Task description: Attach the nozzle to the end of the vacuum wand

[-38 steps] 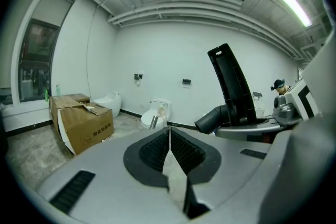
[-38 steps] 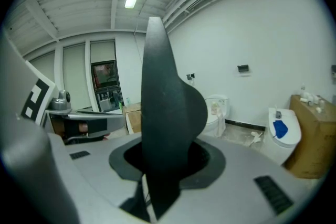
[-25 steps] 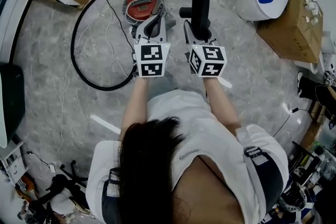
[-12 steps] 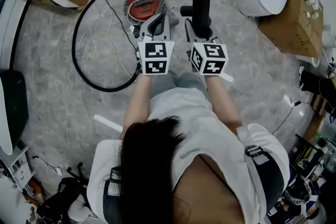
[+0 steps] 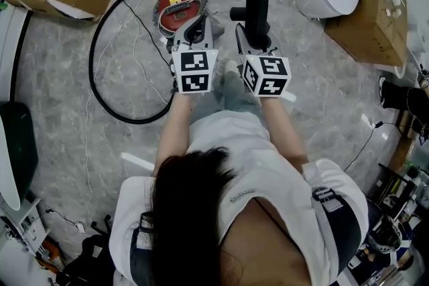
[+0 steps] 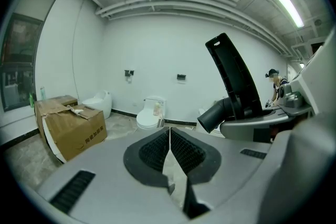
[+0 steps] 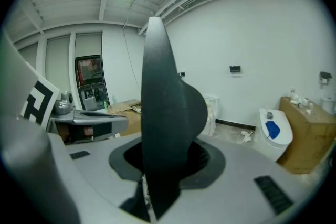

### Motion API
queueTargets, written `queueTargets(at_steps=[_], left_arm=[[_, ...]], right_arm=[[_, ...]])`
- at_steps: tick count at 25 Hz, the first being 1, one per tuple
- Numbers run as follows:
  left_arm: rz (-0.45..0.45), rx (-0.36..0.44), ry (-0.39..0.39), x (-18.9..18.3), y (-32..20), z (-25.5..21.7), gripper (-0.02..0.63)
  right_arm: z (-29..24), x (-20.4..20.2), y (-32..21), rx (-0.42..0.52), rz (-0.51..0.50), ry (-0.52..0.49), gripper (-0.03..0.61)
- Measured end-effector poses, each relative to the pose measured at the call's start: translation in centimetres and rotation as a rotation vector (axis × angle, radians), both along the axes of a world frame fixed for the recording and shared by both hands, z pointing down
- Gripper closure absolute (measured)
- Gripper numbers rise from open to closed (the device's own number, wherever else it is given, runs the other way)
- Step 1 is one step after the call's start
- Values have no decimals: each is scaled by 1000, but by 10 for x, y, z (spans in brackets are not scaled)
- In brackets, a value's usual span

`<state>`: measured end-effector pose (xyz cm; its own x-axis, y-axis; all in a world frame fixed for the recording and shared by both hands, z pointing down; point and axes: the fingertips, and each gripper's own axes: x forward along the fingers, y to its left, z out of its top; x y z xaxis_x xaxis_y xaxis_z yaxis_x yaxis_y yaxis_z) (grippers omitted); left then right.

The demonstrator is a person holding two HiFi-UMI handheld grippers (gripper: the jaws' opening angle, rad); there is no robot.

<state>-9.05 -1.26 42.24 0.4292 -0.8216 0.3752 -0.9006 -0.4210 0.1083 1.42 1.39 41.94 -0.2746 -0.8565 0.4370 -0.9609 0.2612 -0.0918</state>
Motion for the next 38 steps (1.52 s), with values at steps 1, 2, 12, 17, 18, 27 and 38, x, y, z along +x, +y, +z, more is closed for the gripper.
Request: queueTargets(at_steps=[1,2,12,17,18,27,38], left_arm=[[3,-2,-2,1,-1,1,604],[7,-5,-5,3,-2,2,604],[18,-2,-34,7,-27,7,604],[14,-1,-44,12,-43,7,604],[16,-3,-47,13,-46,7,604],[-5,-38,-57,26,-75,21,604],[-59,-99,-80,43,-118,37,604]], right_arm=[[1,2,-1,-2,6,-3,437],[2,5,-1,-5,14,-6,437],[4,7,-29,0,0,-21,437],[6,13,-48,1,-11,-19,437],[8,14,-51,-2,-12,-18,437],[11,27,-92,-9,-48,-10,437],[21,43,-149,-46,-123,-31,437]])
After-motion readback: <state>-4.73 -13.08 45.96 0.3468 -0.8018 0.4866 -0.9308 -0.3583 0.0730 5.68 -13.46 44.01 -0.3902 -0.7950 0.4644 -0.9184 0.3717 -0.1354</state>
